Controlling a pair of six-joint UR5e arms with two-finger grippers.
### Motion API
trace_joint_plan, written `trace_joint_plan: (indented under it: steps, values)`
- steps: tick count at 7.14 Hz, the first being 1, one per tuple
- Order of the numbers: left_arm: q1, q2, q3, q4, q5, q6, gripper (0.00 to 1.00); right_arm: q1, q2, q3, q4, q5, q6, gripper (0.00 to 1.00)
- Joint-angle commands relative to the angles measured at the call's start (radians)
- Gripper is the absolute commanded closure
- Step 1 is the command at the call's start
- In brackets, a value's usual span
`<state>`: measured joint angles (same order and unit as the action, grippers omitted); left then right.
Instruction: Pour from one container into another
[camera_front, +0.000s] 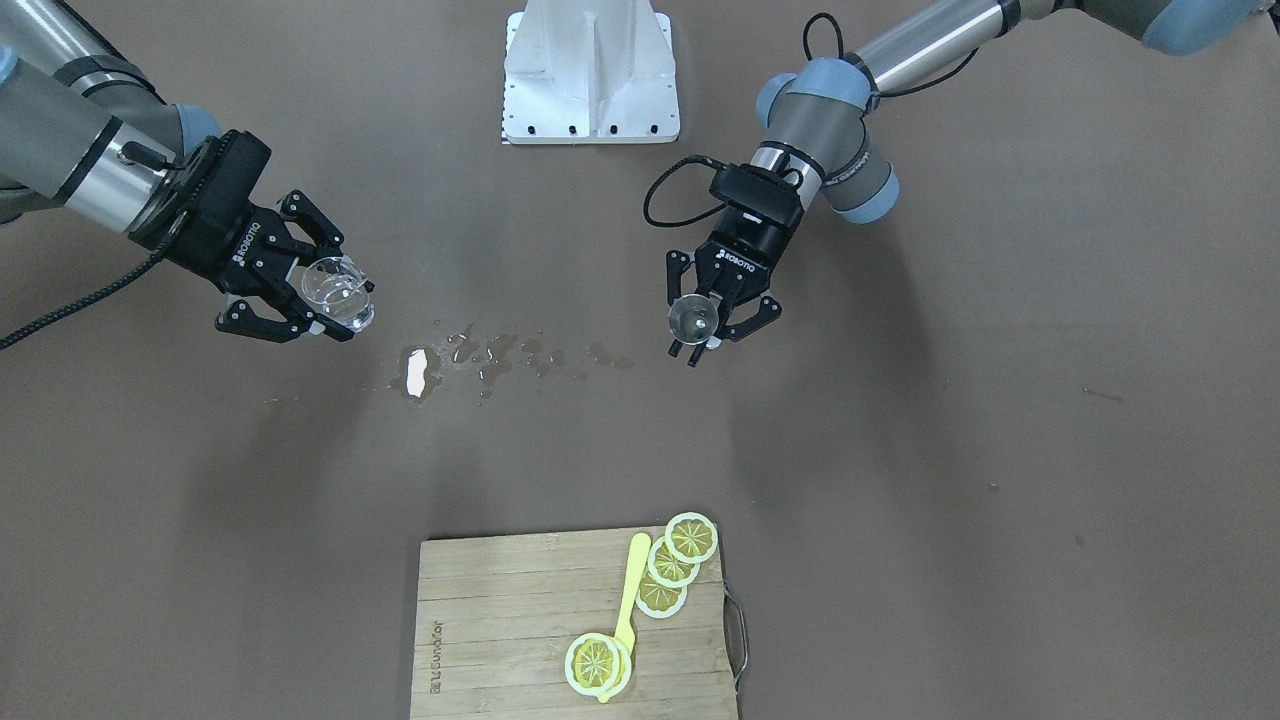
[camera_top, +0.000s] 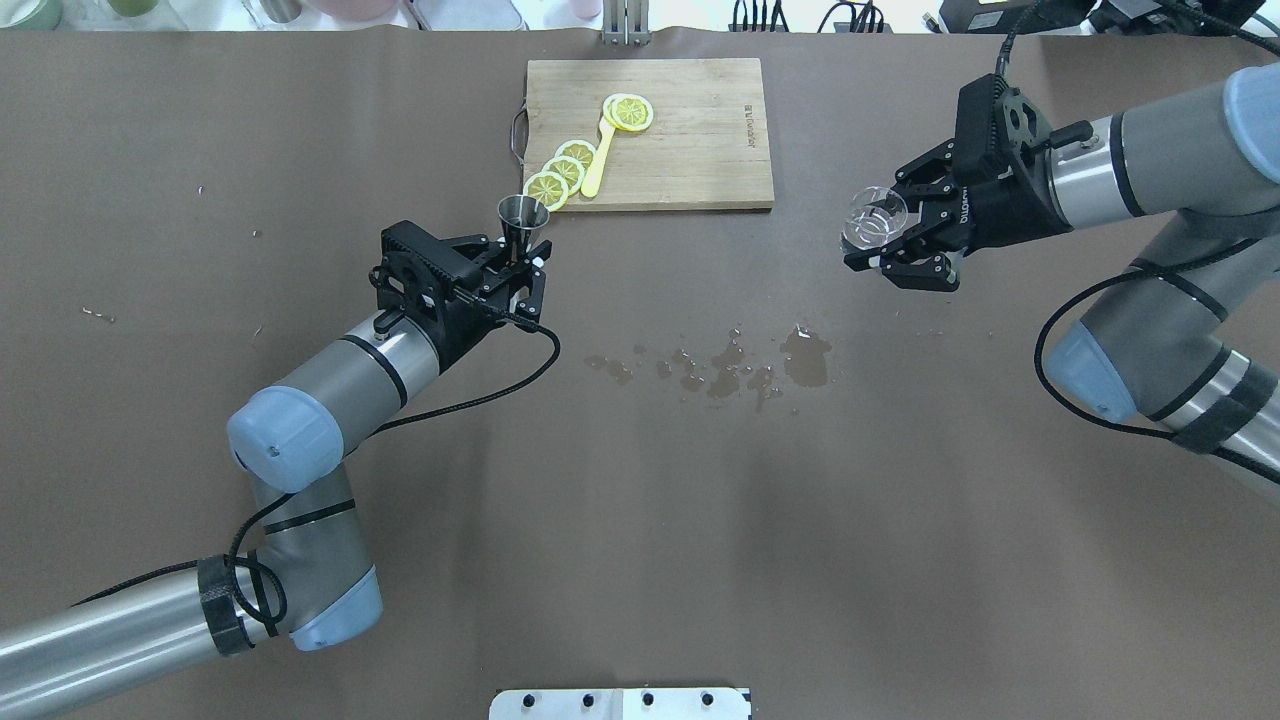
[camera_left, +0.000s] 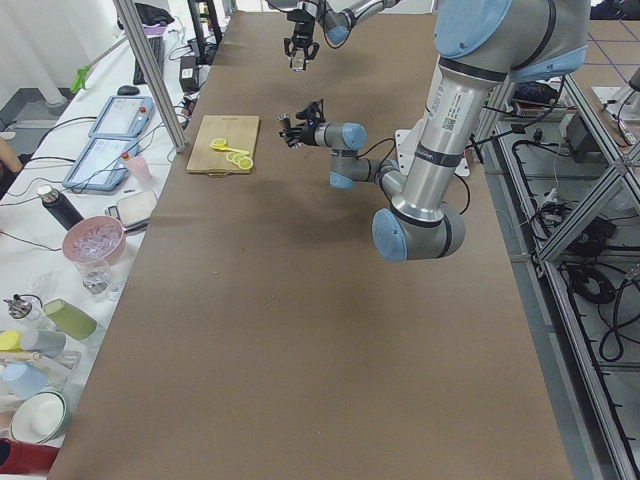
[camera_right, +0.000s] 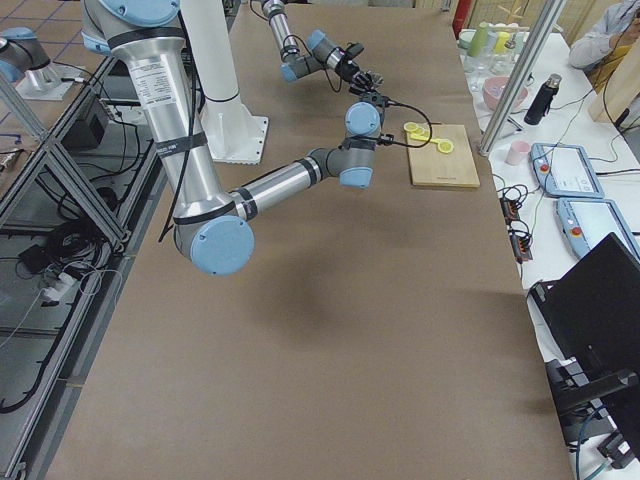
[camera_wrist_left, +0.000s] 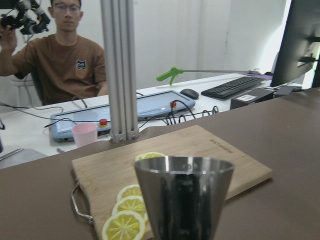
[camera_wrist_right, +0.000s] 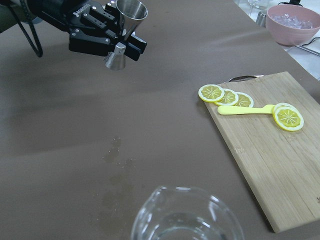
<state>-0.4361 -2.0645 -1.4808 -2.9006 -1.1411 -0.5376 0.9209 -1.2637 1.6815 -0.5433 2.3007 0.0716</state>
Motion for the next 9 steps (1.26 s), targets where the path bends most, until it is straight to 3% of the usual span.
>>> trace_joint_plan:
  steps: [1, 5, 9]
  values:
    - [0.002, -0.057, 0.052, -0.134, -0.104, 0.085, 1.0, -0.001, -0.011, -0.002, 0.003, -0.003, -0.004, 1.0]
    - [0.041, -0.127, 0.063, -0.149, -0.203, 0.128, 1.0, -0.007, -0.016, -0.006, 0.005, -0.004, -0.013, 1.0]
    - [0.094, -0.123, 0.069, -0.152, -0.163, 0.131, 1.0, -0.008, -0.02, -0.009, 0.009, 0.0, -0.035, 1.0]
